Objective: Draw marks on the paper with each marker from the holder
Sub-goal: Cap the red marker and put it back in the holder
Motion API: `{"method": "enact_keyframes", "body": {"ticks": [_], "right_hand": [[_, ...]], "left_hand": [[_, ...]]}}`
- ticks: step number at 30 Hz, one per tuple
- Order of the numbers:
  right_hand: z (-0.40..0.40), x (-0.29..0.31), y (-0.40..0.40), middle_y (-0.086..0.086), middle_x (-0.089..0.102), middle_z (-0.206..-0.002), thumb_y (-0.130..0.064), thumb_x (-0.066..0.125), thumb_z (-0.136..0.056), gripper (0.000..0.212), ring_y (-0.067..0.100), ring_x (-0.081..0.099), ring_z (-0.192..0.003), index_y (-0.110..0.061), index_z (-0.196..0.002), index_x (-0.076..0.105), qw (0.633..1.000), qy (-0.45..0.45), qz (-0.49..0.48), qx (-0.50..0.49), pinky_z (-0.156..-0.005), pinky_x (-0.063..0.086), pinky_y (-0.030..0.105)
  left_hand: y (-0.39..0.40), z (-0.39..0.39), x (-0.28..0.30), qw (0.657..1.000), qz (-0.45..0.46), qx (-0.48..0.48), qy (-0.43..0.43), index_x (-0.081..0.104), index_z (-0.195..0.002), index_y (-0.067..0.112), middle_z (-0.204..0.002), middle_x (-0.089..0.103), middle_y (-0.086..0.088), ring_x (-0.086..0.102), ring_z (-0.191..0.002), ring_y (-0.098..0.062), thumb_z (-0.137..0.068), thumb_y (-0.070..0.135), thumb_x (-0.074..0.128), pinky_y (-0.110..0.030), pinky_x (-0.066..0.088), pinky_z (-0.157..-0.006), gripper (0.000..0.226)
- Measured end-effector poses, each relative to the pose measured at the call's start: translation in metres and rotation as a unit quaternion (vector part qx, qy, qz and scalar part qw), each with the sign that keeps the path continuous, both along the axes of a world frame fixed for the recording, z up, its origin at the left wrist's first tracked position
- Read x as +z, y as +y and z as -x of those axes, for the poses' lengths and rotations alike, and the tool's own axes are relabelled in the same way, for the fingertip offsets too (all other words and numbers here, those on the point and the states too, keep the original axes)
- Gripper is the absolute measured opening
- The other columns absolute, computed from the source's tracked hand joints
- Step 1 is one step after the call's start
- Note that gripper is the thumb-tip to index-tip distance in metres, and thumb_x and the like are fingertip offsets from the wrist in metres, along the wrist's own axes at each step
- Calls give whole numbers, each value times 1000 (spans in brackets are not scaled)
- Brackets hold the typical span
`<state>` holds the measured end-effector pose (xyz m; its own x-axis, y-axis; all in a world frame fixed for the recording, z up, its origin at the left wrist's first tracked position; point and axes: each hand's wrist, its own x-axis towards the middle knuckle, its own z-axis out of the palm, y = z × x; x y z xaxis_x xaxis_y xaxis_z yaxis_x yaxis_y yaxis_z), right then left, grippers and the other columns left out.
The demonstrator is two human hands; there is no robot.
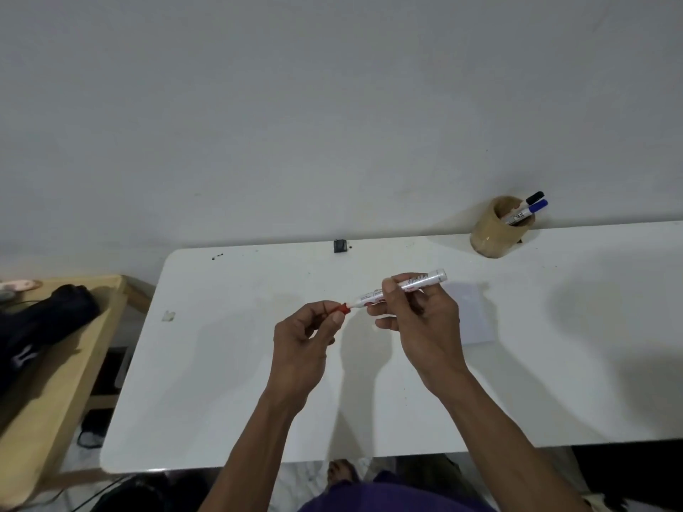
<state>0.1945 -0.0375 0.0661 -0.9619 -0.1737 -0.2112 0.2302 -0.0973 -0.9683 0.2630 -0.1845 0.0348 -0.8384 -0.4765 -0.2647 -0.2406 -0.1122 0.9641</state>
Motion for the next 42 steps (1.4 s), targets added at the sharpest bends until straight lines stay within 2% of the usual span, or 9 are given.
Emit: {"method": "enact_keyframes", "body": {"ticks": [11,19,24,28,31,35,37,39,42], "right_hand": [[-10,-2,17,12,79,-85,-20,68,-96,16,25,78,-77,-6,-102,65,999,0,-47,-5,-70,64,35],[2,-5,48,11,80,-85,-19,72,-93,21,24,79,-78,-2,-105,66,998,-28,-16,-53,-65,60,27],[42,0,92,10,78,-83,-10,82,-79,16,22,76,-77,-6,-91,72,998,-52,18,-23,-64,58,31],[86,14,141,11,74,-72,-11,92,-70,20,18,68,-63,-6,-81,76,986,34,-145,73,-61,56,29],[114,17,161,-3,77,-75,-19,91,-72,14,16,69,-67,-20,-78,79,952,94,-256,140,-56,51,20],[141,8,175,-12,77,-87,-24,83,-82,16,1,67,-83,-27,-97,78,903,161,-339,209,-66,52,12],[154,3,185,-12,76,-92,-23,78,-88,25,3,66,-82,-30,-111,73,892,183,-359,202,-72,54,18],[167,0,197,-12,73,-92,-18,73,-92,39,4,67,-78,-37,-125,63,902,198,-346,167,-73,58,26],[187,2,214,-17,69,-95,-11,67,-95,62,4,70,-77,-56,-133,46,940,201,-267,73,-67,56,15]], "left_hand": [[13,-5,-3,998,-5,-58,13,76,-94,17,-78,72,9,63,-78,-12,-90,13,69,-30,56,-73,9],[40,22,2,995,12,-93,14,76,-91,15,-86,72,-16,61,-72,-15,-89,12,71,-38,57,-78,7],[53,54,14,992,42,-120,15,76,-90,14,-73,67,0,56,-67,-11,-89,8,71,-18,51,-67,7],[69,87,27,981,97,-170,13,74,-88,11,-65,65,12,54,-63,-7,-89,6,70,-9,44,-60,6],[92,117,36,972,132,-194,6,74,-85,15,-69,70,14,58,-65,-4,-89,9,71,-13,47,-60,8],[129,159,44,956,200,-213,5,75,-84,20,-83,76,7,64,-74,-2,-87,16,74,-15,51,-62,5],[144,178,45,954,214,-210,1,75,-89,22,-85,76,7,66,-78,-4,-84,19,77,-14,51,-63,6],[156,196,41,954,224,-201,-11,72,-100,24,-89,74,8,67,-80,-5,-79,24,82,-15,53,-64,23],[172,218,29,953,257,-161,-28,64,-117,24,-98,69,11,66,-84,-3,-76,30,84,-12,50,-66,46]]}}
